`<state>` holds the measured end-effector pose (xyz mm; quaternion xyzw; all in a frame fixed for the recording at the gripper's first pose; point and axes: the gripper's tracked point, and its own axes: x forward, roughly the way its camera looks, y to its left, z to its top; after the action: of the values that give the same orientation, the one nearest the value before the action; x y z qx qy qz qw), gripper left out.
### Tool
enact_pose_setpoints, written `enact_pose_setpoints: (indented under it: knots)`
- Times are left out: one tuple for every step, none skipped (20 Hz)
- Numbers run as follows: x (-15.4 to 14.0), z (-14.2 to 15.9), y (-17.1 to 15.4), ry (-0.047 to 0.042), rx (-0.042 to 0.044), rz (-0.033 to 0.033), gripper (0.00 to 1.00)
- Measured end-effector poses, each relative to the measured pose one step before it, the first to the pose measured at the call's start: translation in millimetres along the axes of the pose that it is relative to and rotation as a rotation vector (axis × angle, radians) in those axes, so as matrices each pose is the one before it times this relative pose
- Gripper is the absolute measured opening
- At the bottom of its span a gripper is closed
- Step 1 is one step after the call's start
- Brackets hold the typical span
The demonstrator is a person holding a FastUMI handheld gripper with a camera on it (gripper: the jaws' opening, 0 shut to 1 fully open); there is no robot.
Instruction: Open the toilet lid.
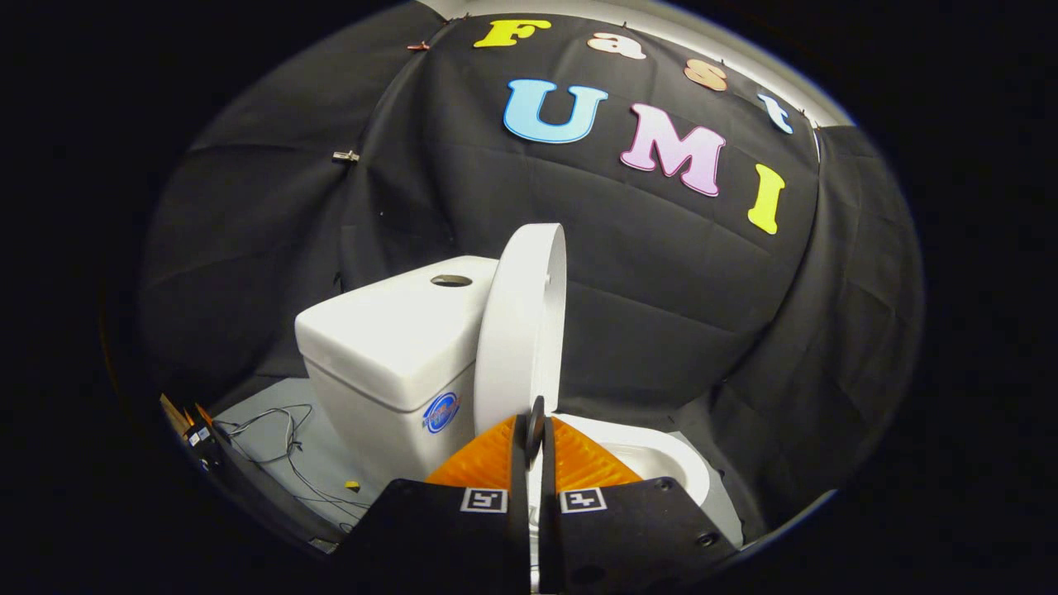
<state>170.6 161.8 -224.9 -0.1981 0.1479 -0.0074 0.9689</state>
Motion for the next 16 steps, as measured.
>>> enact_pose_setpoints:
  knots:
    - [-0.66,-1.31,0.44,-0.00079,0.00665,-0.00127,0.09]
    - [0.41,0.41,0.9,-0.00187,0.00597,0.00234,0.08]
    - [-0.61,0.43,0.79,-0.00123,0.00102,0.00333,0.08]
    - [0.87,-0.04,-0.07,-0.00182,-0.00399,-0.00036,0.08]
    - [-1.27,-0.56,2.61,-0.00007,-0.00549,0.01093,0.08]
    - [0.85,0.08,-0.1,0.00046,0.00002,0.00064,0.13]
    - [-2.62,1.5,0.5,-0.00308,0.01134,0.01352,0.17]
    - [-2.15,2.44,-3.56,-0.00864,0.01358,-0.0072,0.18]
    - [-2.45,1.72,-6.46,-0.00815,0.0091,-0.01085,0.35]
    - [-3.3,3.4,-3.7,-0.00738,0.01001,-0.00046,0.52]
    - [-2.33,1.61,-5.17,-0.00119,0.00496,-0.0056,0.69]
    - [-2.86,2.7,-5.86,-0.00287,0.01061,-0.00135,0.86]
    - [-2.62,4.06,-4.82,-0.00328,0.01163,-0.00066,0.87]
    - [-5.17,5.19,-6.4,-0.00746,0.01527,0.00003,0.88]
    - [-4.38,5.54,-2.73,-0.00919,0.01596,0.01196,0.9]
    - [-5.81,6.65,-2.78,-0.00848,0.01035,0.00927,0.95]
